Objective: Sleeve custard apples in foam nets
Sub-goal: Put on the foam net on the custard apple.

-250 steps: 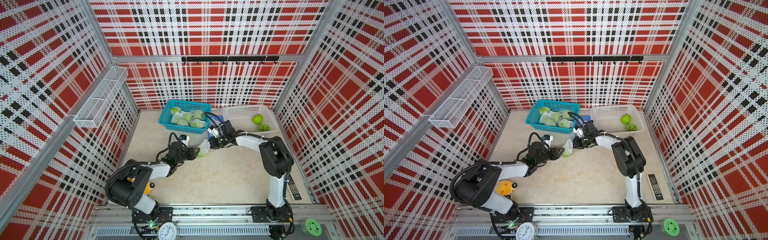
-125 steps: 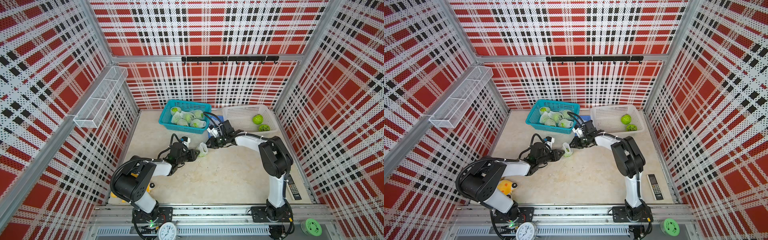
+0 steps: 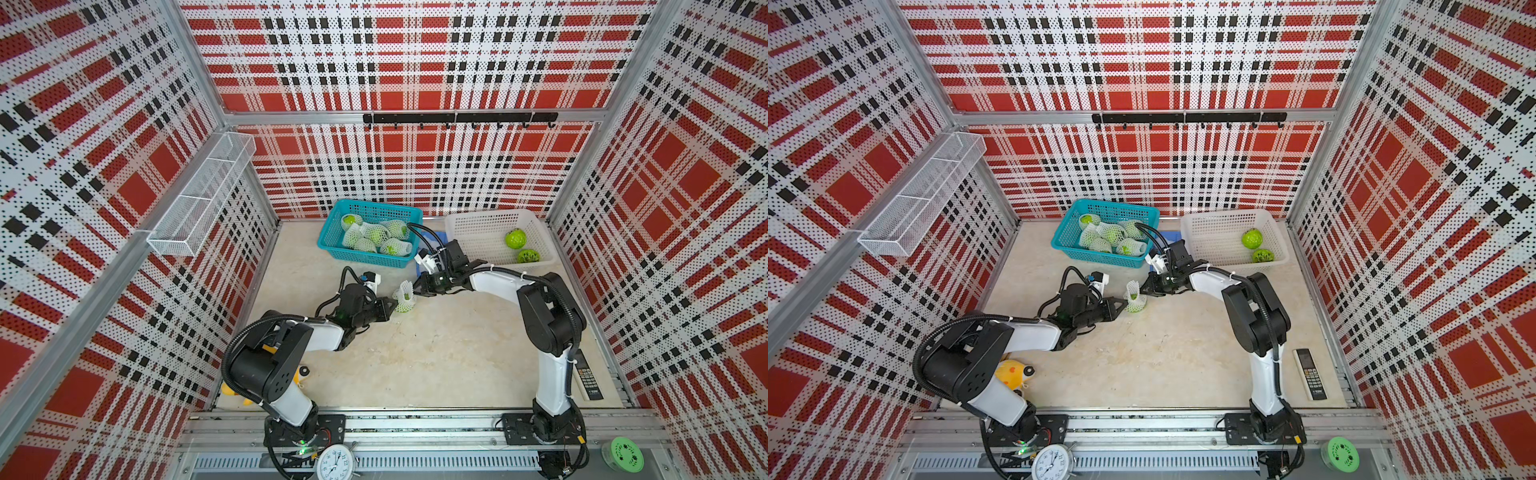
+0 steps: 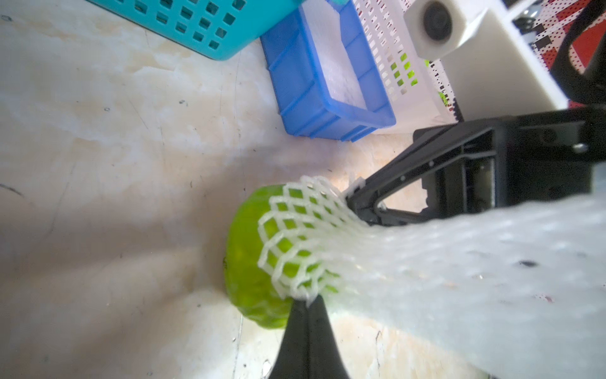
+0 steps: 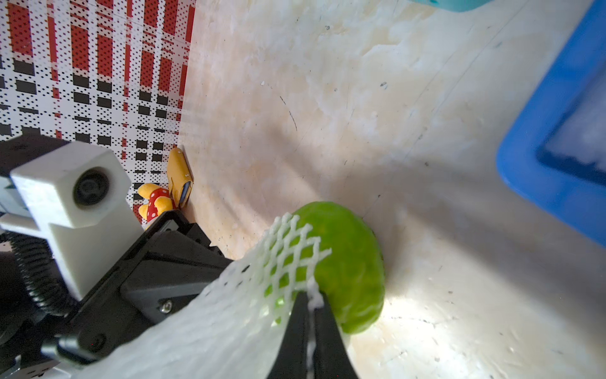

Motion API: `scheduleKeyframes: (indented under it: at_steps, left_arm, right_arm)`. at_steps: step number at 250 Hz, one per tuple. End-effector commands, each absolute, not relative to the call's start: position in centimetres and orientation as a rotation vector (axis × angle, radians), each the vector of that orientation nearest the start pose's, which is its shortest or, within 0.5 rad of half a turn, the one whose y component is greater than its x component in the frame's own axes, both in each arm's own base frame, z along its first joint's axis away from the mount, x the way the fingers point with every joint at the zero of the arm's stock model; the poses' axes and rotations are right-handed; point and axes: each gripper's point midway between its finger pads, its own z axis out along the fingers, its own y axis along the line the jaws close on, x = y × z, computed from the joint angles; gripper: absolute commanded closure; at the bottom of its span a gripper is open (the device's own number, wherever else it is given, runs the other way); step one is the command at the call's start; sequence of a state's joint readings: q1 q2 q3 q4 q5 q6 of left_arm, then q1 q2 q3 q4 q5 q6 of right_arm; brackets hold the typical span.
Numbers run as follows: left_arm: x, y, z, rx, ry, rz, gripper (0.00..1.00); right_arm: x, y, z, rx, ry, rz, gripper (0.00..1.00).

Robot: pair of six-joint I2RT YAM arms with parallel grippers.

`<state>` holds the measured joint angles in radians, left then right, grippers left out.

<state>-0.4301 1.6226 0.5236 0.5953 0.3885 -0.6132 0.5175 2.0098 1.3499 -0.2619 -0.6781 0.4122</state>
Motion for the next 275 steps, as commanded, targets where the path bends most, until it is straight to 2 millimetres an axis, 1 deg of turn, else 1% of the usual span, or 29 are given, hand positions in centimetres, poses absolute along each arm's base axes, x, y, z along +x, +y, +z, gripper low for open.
scheduleKeyframes:
  at_steps: [1, 46, 85, 162, 207, 275]
  left_arm:
    - [34.0, -21.9, 6.1, 0.009, 2.239, -0.988, 1.00]
    - [33.7, -21.2, 5.8, -0.005, 2.244, -0.970, 1.00]
    - [33.5, -20.7, 5.5, -0.016, 2.248, -0.965, 1.00]
    - [34.5, -20.9, 6.3, -0.012, 2.221, -0.977, 1.00]
    - [35.3, -20.8, 6.6, -0.018, 2.210, -0.979, 1.00]
    - [35.6, -20.3, 5.9, -0.041, 2.222, -0.957, 1.00]
  right_arm:
    - [37.7, 33.5, 6.9, -0.415, 2.604, 1.142, 0.95]
    - [38.4, 33.2, 6.8, -0.380, 2.594, 1.112, 0.99]
    - [38.9, 33.0, 6.8, -0.319, 2.593, 1.113, 0.99]
    - [40.1, 32.9, 6.7, -0.254, 2.572, 1.118, 0.99]
    - [40.5, 32.7, 6.0, -0.240, 2.579, 1.099, 0.99]
    - [40.7, 32.1, 4.6, -0.216, 2.605, 1.065, 0.99]
